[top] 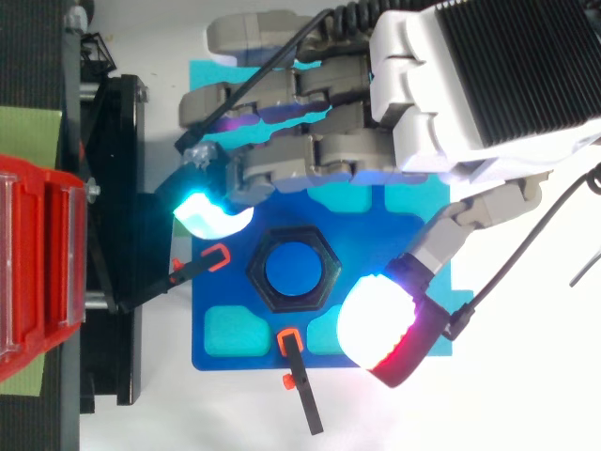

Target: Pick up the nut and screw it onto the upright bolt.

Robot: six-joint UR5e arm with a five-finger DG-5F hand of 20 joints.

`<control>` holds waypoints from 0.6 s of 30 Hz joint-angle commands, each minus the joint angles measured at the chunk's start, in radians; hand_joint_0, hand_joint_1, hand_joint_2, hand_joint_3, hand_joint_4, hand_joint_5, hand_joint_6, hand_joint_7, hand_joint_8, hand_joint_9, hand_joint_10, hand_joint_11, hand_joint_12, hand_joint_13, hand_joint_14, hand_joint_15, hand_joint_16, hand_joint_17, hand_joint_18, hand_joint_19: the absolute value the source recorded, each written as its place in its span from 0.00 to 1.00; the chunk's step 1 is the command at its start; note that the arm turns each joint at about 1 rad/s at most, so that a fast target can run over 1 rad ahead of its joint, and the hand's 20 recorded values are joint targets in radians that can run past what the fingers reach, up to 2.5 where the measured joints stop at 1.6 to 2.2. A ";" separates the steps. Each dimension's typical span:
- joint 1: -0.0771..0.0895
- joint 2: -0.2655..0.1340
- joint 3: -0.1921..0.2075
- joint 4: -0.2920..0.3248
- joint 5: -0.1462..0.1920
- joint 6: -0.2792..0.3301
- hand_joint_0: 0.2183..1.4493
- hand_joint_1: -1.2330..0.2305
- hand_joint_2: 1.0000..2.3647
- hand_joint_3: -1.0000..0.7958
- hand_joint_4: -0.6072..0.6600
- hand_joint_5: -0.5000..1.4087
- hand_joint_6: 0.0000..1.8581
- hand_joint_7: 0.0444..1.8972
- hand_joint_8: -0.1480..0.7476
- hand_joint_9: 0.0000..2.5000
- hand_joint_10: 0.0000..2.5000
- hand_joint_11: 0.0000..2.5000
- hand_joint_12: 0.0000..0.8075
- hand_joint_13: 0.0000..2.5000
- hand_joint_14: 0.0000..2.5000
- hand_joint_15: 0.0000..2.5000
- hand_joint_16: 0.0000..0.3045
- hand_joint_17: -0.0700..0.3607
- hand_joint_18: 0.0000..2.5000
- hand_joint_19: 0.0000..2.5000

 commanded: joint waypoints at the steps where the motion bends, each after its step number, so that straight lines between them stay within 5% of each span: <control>1: 0.006 0.000 0.000 0.010 -0.002 0.000 0.20 0.71 0.00 0.28 0.60 0.17 0.27 0.32 0.39 0.23 0.00 0.00 0.35 0.09 0.00 0.00 0.11 0.34 0.00 0.00; 11: 0.027 -0.025 -0.003 0.009 0.005 0.010 0.19 0.84 0.00 0.28 0.53 0.16 0.27 0.28 0.31 0.06 0.00 0.00 0.38 0.00 0.00 0.00 0.15 0.40 0.00 0.00; 18: 0.032 -0.029 -0.013 0.006 0.006 0.014 0.20 0.88 0.00 0.28 0.53 0.16 0.27 0.28 0.31 0.04 0.00 0.00 0.39 0.00 0.00 0.00 0.15 0.40 0.00 0.00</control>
